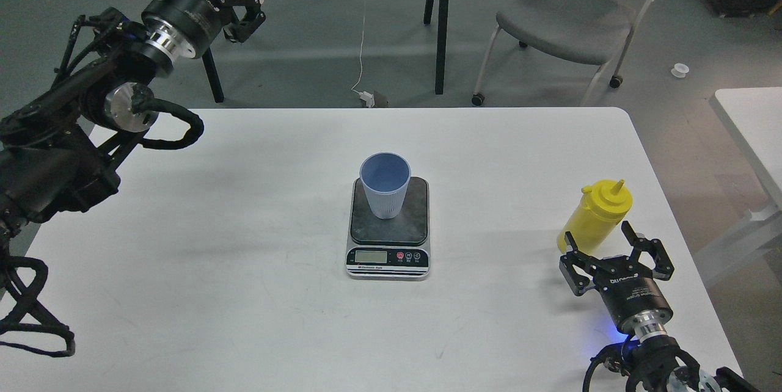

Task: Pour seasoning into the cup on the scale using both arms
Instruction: 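Lower the right gripper and grasp the yellow squeeze bottle, then lift the yellow bottle with the right gripper toward the cup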

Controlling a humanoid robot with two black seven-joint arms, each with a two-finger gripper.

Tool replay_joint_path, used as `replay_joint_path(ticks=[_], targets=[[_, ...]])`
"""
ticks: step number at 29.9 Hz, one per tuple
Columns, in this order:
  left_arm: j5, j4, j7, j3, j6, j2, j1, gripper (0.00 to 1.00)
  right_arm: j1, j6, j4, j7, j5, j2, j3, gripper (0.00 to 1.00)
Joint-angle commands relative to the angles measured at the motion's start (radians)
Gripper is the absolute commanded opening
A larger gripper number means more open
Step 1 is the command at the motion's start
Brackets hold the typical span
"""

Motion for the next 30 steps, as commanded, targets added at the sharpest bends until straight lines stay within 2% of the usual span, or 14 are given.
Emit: replay_joint_path(ticks=[1, 5, 14, 17, 20, 21, 26, 30], targets=[[0.001, 0.0, 0.0, 0.01, -0.003, 0.002, 0.003, 0.99, 0.012, 0.0, -0.008, 0.003, -0.002, 0.01, 0.012, 0.97], [0.001, 0.0, 0.0, 0.011, -0.003, 0.002, 0.009, 0.99, 0.051, 0.0, -0.047, 0.006, -0.003, 0.013, 0.015, 0.94], [0.001, 0.0, 0.0, 0.011, 0.0, -0.007, 0.01, 0.99, 0.134, 0.0, -0.138, 0.01, -0.005, 0.021, 0.023, 0.77], [0.001, 0.0, 0.0, 0.011, 0.0, -0.002, 0.009, 0.99, 0.158, 0.0, -0.164, 0.012, -0.006, 0.041, 0.021, 0.63], [0.001, 0.0, 0.0, 0.011, 0.0, 0.002, 0.009, 0.99, 0.17, 0.0, -0.161, 0.012, -0.011, 0.052, 0.019, 0.43], [0.001, 0.0, 0.0, 0.011, 0.0, 0.002, 0.009, 0.99, 0.175, 0.0, -0.159, 0.013, -0.019, 0.052, 0.019, 0.4], [-0.001, -0.001, 0.0, 0.002, 0.002, 0.019, 0.007, 0.99, 0.195, 0.0, -0.147, 0.033, -0.051, 0.01, 0.052, 0.38], [-0.011, -0.001, -0.001, -0.004, -0.002, 0.035, 0.007, 0.99, 0.262, 0.0, -0.12, 0.035, -0.126, -0.12, 0.067, 0.38]])
